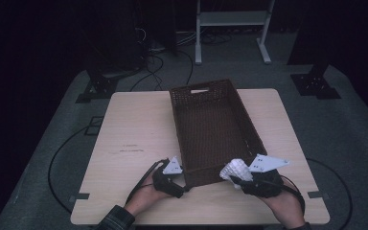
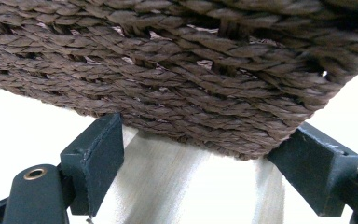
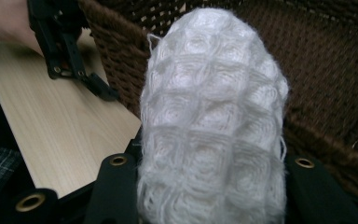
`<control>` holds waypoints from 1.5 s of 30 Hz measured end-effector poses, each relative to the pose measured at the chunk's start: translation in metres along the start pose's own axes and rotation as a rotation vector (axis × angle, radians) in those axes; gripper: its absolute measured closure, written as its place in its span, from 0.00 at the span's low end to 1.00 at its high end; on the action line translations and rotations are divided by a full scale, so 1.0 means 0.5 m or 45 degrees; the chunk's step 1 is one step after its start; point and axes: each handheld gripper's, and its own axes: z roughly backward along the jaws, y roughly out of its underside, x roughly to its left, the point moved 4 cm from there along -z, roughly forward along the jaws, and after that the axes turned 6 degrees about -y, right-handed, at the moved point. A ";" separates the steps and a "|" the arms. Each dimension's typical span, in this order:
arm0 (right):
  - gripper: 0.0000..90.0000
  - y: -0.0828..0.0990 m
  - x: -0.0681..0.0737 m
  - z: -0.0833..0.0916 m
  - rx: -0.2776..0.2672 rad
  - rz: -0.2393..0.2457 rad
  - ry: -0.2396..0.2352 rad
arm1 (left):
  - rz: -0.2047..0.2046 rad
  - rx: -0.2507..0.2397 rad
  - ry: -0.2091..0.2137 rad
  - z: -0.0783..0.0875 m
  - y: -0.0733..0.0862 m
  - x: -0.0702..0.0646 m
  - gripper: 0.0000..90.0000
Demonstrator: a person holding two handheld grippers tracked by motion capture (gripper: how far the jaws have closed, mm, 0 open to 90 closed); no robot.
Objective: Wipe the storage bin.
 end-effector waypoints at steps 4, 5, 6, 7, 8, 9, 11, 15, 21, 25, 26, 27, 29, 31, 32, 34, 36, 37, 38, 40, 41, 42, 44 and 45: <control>0.61 0.001 -0.003 -0.010 0.010 -0.006 -0.014 | 0.000 0.001 0.000 0.000 0.000 0.000 0.19; 0.61 0.004 -0.003 -0.013 0.012 -0.010 -0.017 | 0.001 0.001 0.000 0.000 0.000 0.000 0.19; 0.61 0.006 -0.002 -0.016 0.019 -0.013 -0.019 | 0.001 0.001 0.000 0.000 0.000 0.000 0.19; 0.61 0.009 -0.002 -0.020 0.029 -0.009 -0.023 | -0.001 0.002 0.000 0.001 0.000 0.000 0.19; 0.61 0.011 -0.002 -0.024 0.037 -0.008 -0.024 | -0.001 0.002 0.000 0.000 0.000 0.000 0.19; 0.61 0.014 -0.001 -0.027 0.044 -0.009 -0.026 | -0.001 0.003 0.000 0.001 0.000 0.000 0.19; 0.61 0.020 -0.001 -0.035 0.061 -0.017 -0.034 | -0.001 0.002 0.000 0.000 0.000 0.000 0.19; 0.61 0.031 0.000 -0.052 0.094 -0.021 -0.046 | -0.001 0.003 0.000 0.001 0.000 0.000 0.19; 0.61 0.049 0.000 -0.077 0.142 -0.020 -0.060 | 0.003 -0.001 0.000 0.000 0.000 0.000 0.19; 0.61 0.058 0.001 -0.092 0.165 -0.032 -0.081 | 0.003 -0.001 0.000 0.000 0.000 0.000 0.19; 0.61 0.059 0.001 -0.094 0.171 -0.033 -0.080 | 0.002 -0.001 0.000 0.000 0.000 0.000 0.19; 0.61 0.061 0.001 -0.097 0.174 -0.037 -0.085 | 0.003 -0.001 0.000 0.000 0.000 0.000 0.19; 0.61 0.063 0.000 -0.100 0.180 -0.034 -0.090 | 0.003 -0.001 0.000 0.000 0.000 0.000 0.19; 0.61 0.071 0.000 -0.111 0.199 -0.046 -0.098 | 0.002 -0.001 -0.001 0.000 0.000 0.000 0.19; 0.61 0.074 0.000 -0.115 0.199 -0.053 -0.103 | 0.002 -0.001 0.000 0.000 0.000 0.000 0.19; 0.61 0.079 0.001 -0.122 0.213 -0.054 -0.113 | 0.002 -0.001 0.000 0.000 0.000 0.000 0.19; 0.61 0.084 0.004 -0.131 0.231 -0.052 -0.118 | 0.002 -0.001 0.000 0.000 0.000 0.000 0.19; 0.61 0.087 0.005 -0.137 0.242 -0.050 -0.124 | 0.002 -0.001 0.000 0.000 0.000 0.000 0.19; 0.61 0.090 0.007 -0.143 0.257 -0.044 -0.128 | 0.003 -0.001 0.000 0.000 0.000 0.000 0.19; 0.61 0.093 0.008 -0.147 0.265 -0.041 -0.128 | 0.002 -0.001 -0.001 0.000 0.000 0.000 0.19; 0.61 0.093 0.009 -0.151 0.260 -0.048 -0.134 | 0.003 -0.001 0.000 0.000 0.000 0.000 0.19; 0.61 0.093 0.009 -0.151 0.260 -0.048 -0.134 | 0.003 -0.001 0.000 0.000 0.000 0.000 0.19; 0.61 0.094 0.009 -0.151 0.257 -0.056 -0.136 | 0.003 -0.001 0.000 0.000 0.000 0.000 0.19; 0.61 0.094 0.009 -0.150 0.258 -0.047 -0.132 | 0.002 -0.001 -0.001 0.000 0.000 0.000 0.19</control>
